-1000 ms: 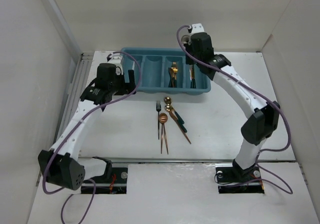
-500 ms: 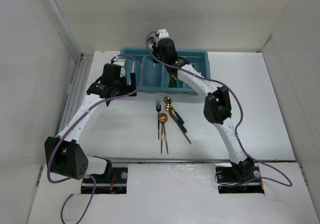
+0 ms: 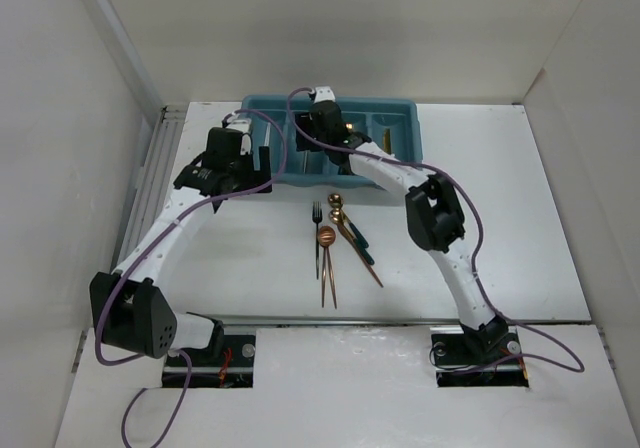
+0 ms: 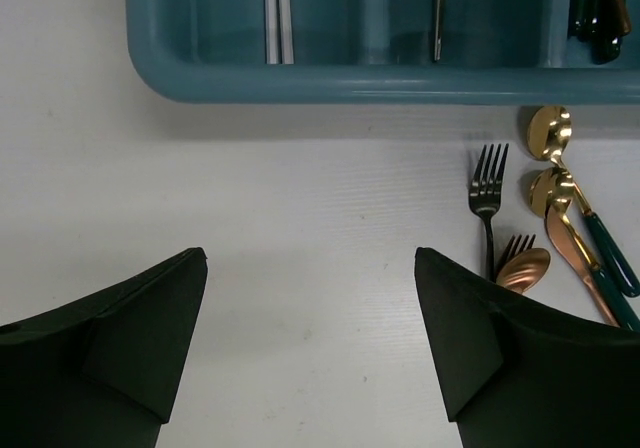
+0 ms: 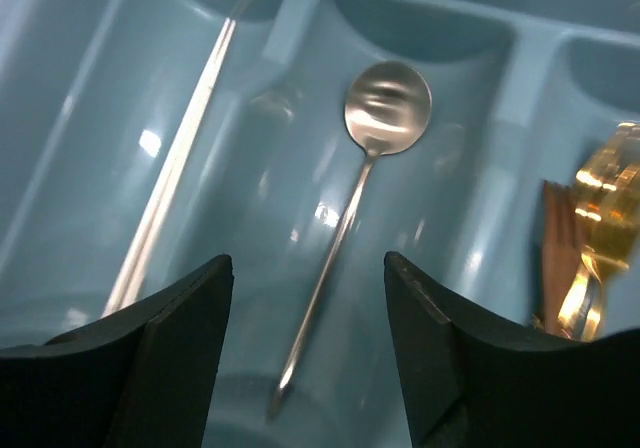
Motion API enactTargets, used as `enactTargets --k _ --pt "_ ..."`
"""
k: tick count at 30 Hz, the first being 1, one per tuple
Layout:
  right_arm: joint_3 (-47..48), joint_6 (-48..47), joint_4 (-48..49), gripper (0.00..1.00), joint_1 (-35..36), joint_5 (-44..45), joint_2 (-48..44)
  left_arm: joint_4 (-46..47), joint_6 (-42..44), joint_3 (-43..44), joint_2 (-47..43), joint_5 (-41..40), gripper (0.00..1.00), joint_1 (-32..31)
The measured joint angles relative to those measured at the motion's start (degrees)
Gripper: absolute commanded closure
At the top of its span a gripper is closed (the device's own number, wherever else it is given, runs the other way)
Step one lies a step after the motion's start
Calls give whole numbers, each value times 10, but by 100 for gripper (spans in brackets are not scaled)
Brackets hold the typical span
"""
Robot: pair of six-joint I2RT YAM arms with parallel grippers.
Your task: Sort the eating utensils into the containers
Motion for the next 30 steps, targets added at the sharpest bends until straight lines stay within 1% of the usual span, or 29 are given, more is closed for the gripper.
enactTargets --k 2,4,5,6,7,9,12,15,17,20,22,26,30 --pt "-20 0 -1 32 5 16 -30 -4 -4 0 4 0 23 -1" --pt "-43 0 -3 32 7 28 -72 -10 -7 0 9 0 26 -4" --pt "-58 -1 1 32 7 32 -96 -12 -9 0 12 1 26 -6" --pt "-76 -2 2 32 7 33 -124 -14 -9 0 15 2 29 -12" --pt "-100 -2 1 32 7 33 -160 -15 -12 0 17 4 29 -19" --pt "-156 -2 3 32 6 29 -240 -17 -15 0 21 13 29 -41" --pt "-247 -2 4 32 6 20 -362 -19 -20 0 26 33 29 -94" --pt "-355 10 -6 35 15 31 -485 -13 -33 -7 45 62 29 -141" --pt "-430 28 -20 37 27 48 -553 -12 -41 -19 71 80 33 -163" --pt "-529 64 -48 41 47 70 -618 -14 -50 -31 126 87 39 -175" --pt "-592 91 -76 43 57 82 -648 -14 -54 -31 170 84 45 -181" --pt "-675 137 -137 43 62 112 -705 -20 -60 -31 223 74 45 -194" --pt "-697 165 -173 43 62 146 -771 -18 -62 -31 226 68 44 -225"
